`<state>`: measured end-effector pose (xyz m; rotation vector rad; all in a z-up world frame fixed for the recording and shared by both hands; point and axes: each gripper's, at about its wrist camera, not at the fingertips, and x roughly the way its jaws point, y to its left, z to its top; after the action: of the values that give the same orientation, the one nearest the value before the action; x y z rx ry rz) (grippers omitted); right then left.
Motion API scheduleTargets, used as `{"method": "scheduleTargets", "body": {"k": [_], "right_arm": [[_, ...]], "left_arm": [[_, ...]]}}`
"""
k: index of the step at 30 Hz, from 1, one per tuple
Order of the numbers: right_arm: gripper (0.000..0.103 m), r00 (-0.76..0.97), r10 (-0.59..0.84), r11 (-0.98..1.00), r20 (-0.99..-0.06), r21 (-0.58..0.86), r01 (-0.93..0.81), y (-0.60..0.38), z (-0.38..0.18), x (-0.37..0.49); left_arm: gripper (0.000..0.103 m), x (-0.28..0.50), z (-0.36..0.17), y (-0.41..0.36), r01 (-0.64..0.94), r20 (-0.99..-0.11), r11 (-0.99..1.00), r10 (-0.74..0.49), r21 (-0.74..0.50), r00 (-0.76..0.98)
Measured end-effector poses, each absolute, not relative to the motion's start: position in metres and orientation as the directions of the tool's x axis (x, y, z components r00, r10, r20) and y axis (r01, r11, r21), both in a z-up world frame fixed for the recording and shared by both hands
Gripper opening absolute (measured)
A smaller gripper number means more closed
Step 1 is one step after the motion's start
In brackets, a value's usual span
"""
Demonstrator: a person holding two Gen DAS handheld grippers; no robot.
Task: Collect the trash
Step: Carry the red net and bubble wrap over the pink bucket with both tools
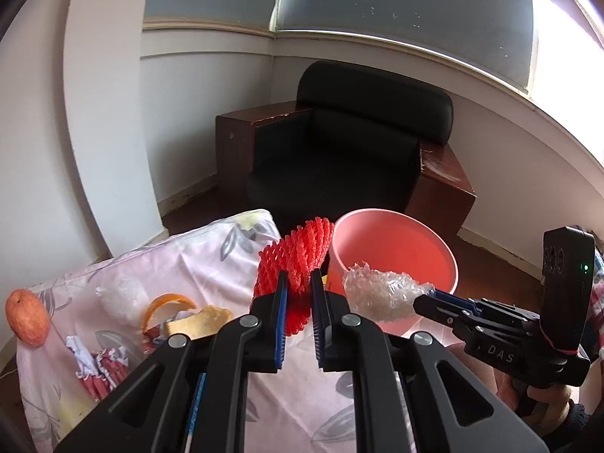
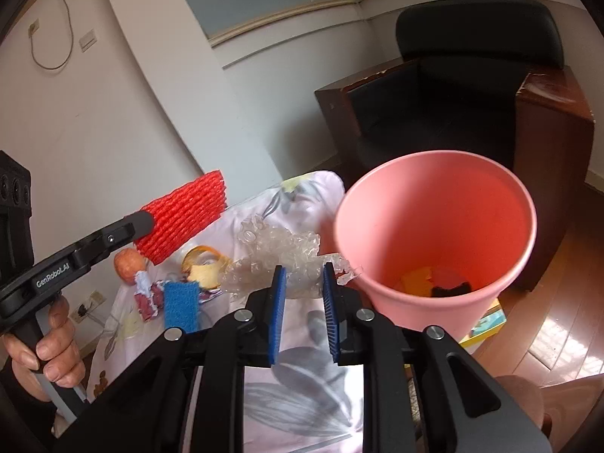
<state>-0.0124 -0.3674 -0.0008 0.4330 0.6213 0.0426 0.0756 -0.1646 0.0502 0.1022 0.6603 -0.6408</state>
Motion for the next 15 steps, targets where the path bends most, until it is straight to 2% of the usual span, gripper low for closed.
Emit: {"method": "scheduleTargets", "body": {"k": [9,15], "right_arm": [[0.02,0.828,-0.03,0.917,-0.56,0.315,0.246,-0.413,0.004,-0.011],[0.02,0.821,-0.093,0.917,-0.563,0.273,0.291,-0.429,0.003,-0.002]], "left_arm": [[0.011,0.077,0.044,-0.238,0.685,-0.627,0.722,-0.58,-0.099,0.521],[0.011,0.081,0.035,-0.276,0.726,-0.646,0.683,-0.591,-0.081,0.483]]}}
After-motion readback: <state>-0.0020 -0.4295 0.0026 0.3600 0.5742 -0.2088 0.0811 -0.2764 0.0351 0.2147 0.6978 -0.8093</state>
